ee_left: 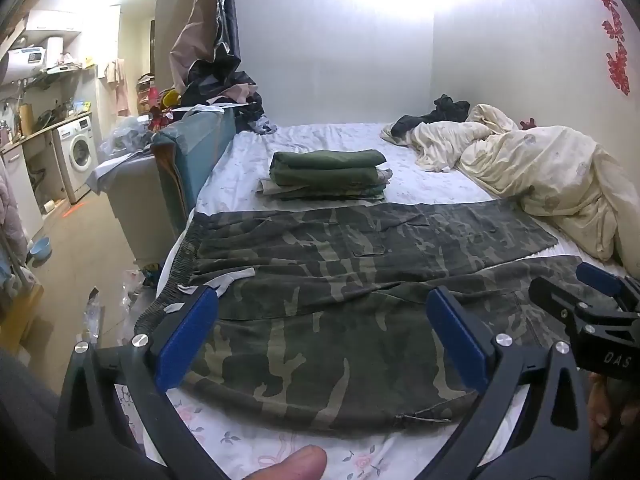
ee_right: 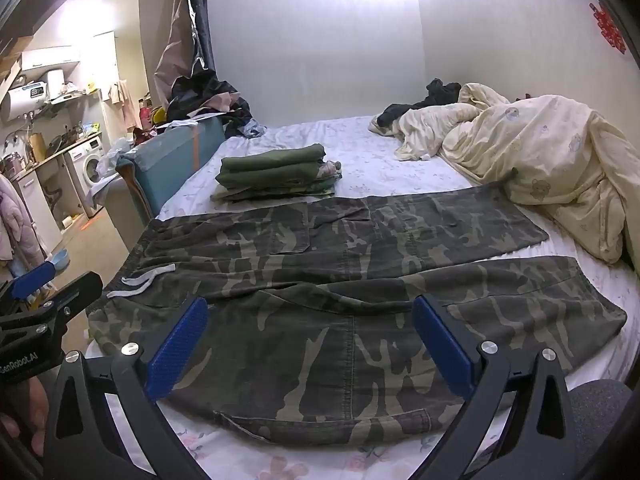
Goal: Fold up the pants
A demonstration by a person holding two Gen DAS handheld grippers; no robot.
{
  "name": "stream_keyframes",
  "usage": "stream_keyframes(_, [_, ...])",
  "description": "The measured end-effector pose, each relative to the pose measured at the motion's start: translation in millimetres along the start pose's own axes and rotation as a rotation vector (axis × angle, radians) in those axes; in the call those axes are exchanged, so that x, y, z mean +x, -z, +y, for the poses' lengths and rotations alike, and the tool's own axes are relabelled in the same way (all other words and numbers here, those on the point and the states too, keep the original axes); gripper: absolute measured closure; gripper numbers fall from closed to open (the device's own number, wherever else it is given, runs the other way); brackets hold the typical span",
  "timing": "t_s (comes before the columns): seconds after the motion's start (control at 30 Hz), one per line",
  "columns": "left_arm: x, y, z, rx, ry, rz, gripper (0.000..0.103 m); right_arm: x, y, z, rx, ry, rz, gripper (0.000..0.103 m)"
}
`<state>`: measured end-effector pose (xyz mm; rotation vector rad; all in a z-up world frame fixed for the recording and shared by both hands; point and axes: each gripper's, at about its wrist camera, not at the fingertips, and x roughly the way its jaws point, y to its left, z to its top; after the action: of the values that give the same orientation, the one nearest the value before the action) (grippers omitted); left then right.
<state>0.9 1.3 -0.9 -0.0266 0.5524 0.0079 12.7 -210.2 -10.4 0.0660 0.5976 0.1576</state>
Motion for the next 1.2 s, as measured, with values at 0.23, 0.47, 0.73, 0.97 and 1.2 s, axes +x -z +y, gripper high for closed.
stream_keyframes(0.23, [1.9, 0.9, 1.4, -0.001, 0.003, 0.001, 0.0, 0.2, -0.1, 0.5, -0.001, -0.001, 0.0, 0.0])
stream_keyframes(0.47, [0.5, -0.6, 4.4, -0.002, 0.002, -0.003, 0.0, 0.6, -0.1, 1.4, -0.003, 0.001, 0.001, 0.0])
stream_keyframes(0.73, [-0.1, -1.0, 2.4, -0.005, 0.0, 0.0, 0.0, 0.9, -0.3, 1.8, -0.003, -0.001, 0.002, 0.0])
stream_keyframes(0.97, [0.8, -3.2, 8.5, -0.013, -0.004, -0.004, 0.0, 2.2, 0.3, 1.7, -0.003, 0.0, 0.002, 0.0])
stream_keyframes(1.2, [0.2, 1.9, 11.6, -0.018, -0.009, -0.004, 0.0, 2.5, 0.6, 1.3, -0.004, 0.001, 0.002, 0.0])
